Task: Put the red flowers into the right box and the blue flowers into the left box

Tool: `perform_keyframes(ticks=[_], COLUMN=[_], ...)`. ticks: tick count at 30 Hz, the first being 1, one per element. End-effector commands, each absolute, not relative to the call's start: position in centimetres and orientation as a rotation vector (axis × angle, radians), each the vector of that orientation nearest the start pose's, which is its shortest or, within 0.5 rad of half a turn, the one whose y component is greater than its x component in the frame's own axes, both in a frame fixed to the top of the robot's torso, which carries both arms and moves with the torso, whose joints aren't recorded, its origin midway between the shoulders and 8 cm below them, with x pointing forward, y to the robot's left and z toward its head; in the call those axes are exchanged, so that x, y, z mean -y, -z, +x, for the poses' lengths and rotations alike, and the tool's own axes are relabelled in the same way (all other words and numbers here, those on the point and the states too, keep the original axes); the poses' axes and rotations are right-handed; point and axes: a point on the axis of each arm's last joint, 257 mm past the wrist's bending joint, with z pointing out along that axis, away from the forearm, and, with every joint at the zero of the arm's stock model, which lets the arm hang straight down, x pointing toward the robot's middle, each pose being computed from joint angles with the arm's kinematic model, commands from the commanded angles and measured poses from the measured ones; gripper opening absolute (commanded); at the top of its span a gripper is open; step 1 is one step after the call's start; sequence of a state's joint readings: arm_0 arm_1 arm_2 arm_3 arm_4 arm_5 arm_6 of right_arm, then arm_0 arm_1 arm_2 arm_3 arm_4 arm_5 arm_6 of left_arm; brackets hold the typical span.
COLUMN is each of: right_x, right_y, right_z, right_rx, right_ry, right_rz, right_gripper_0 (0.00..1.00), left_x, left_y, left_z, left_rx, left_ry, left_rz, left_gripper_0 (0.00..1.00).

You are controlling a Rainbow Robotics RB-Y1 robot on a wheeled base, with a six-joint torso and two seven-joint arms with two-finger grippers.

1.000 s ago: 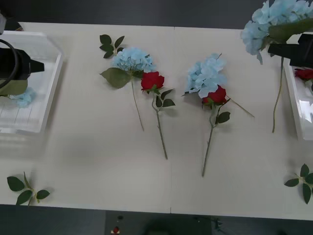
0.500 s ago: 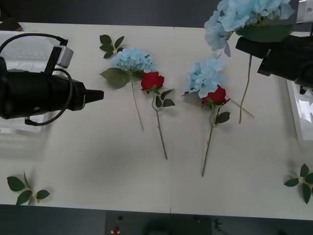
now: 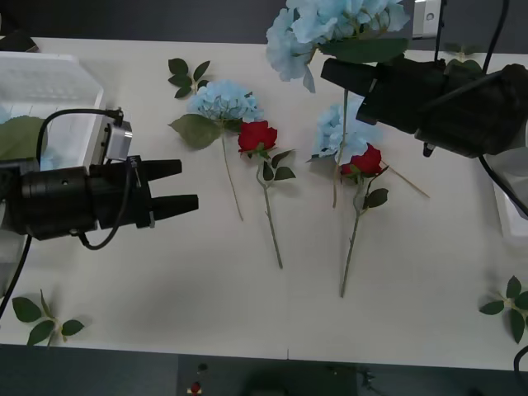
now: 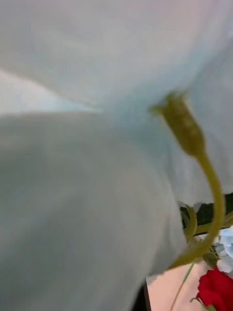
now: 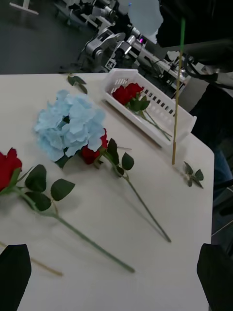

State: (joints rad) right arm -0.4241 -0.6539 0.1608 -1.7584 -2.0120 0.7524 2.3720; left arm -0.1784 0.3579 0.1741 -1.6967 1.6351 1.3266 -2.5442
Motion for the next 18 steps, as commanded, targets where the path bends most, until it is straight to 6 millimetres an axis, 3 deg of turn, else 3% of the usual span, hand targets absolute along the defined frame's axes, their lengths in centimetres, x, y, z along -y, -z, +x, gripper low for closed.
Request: perform_keyframes(ticks=[1, 4, 8, 18], right_x=[3.9, 3.3, 2.5, 1.5], right_y=[-2.8, -2.7, -2.6, -2.6], right_z=[47.3, 47.6, 47.8, 47.7], right_rx=[-1.376, -1.380, -1.386, -1.393], right_ry=[-1.180, -1.192, -1.212, -1.238], right_rz=[-0.664, -0.663, -0.659, -0.667], right_gripper_0=[0.00, 0.00, 0.00, 0.00], left_x=[-5.7, -2.5, 0.2, 4.0], left_y=[15.4, 15.5, 14.8, 11.3], left_z=[40.7, 39.1, 37.9, 38.2], left_rx=[-1.500, -1.459, -1.424, -1.334], left_ry=[1.013, 1.093, 1.187, 1.284], left_rz=[0.960, 0.956, 0.912, 0.779], left_gripper_0=[1.00, 1.00, 1.00, 1.00])
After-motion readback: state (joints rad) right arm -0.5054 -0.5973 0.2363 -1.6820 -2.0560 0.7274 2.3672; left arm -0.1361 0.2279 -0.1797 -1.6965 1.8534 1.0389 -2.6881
